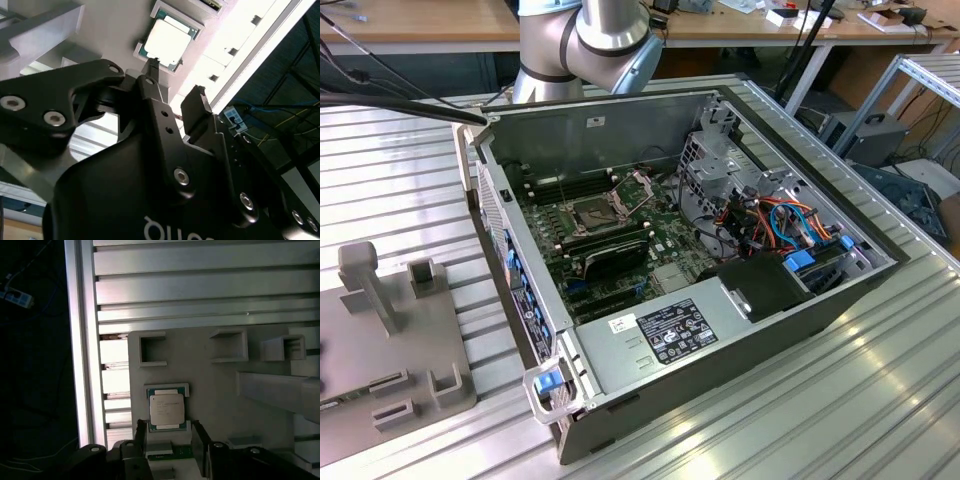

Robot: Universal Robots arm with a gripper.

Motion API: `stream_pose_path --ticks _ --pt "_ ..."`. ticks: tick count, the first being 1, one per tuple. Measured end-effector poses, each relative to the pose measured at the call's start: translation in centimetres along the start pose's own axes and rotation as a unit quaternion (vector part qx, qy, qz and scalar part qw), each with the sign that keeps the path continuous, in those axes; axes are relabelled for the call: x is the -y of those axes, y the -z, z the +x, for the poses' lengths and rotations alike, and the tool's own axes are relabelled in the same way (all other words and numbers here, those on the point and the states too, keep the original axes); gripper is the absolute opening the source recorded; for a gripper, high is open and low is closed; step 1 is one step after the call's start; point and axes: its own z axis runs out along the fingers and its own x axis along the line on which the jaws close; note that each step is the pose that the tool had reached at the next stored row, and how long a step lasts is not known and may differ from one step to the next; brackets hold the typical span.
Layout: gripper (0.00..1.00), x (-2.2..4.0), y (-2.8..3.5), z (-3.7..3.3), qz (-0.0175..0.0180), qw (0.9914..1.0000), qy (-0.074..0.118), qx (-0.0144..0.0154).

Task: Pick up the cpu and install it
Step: 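Pick up the cpu and move it towards the insertion slot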

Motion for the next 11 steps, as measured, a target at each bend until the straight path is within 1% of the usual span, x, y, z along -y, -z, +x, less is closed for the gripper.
stream_pose_path --ticks 2,3,4,11 --pt "0.6 0.0 0.0 0.0 0.0 1.0 0.0 0.0" --pt "0.6 0.0 0.0 0.0 0.0 1.0 0.0 0.0" --pt "0.66 0.0 0.0 0.0 0.0 1.0 0.0 0.0" --pt "0.66 0.0 0.0 0.01 0.0 1.0 0.0 0.0"
